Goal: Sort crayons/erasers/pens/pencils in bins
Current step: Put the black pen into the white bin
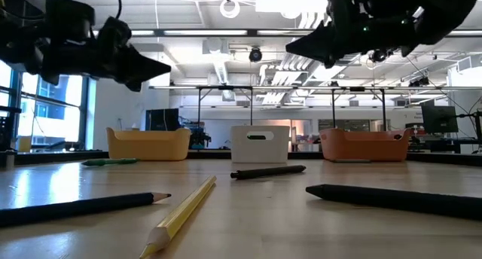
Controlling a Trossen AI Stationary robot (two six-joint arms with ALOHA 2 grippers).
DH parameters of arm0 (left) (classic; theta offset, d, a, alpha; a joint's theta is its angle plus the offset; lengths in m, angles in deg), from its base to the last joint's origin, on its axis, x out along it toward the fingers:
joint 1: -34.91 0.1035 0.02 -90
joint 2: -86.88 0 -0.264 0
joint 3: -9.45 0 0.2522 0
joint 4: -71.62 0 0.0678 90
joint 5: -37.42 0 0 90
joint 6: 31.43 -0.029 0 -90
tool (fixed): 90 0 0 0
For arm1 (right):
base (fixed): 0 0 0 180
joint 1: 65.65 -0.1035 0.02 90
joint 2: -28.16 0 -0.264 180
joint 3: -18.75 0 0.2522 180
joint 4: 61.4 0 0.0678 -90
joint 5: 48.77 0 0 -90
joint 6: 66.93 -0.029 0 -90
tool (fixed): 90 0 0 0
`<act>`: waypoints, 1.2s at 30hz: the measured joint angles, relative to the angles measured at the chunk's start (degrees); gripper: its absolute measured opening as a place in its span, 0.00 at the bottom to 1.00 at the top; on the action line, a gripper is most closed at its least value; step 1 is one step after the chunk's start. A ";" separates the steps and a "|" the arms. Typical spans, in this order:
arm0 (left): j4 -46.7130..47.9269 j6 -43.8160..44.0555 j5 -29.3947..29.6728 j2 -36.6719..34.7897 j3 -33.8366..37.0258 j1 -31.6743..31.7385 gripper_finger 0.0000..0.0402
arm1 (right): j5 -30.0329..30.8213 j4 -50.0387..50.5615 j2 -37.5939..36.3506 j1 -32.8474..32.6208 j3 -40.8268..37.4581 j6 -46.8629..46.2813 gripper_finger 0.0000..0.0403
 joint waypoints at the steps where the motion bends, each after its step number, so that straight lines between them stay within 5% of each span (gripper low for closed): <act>1: -1.22 0.28 -0.37 0.01 0.48 -0.84 0.00 | 1.38 1.40 -0.51 -1.44 0.02 -0.44 0.00; 18: -2.39 -3.66 0.19 0.01 0.67 -10.63 0.00 | 18.44 33.02 2.26 -24.89 11.23 -0.35 0.00; 26: -2.40 -4.21 0.90 0.05 0.67 -15.03 0.00 | 19.79 42.77 8.37 -31.71 18.90 -0.86 0.00; 36: -2.40 -5.26 6.74 0.05 0.67 -17.34 0.00 | 18.73 61.88 23.73 -32.50 36.77 -1.09 0.00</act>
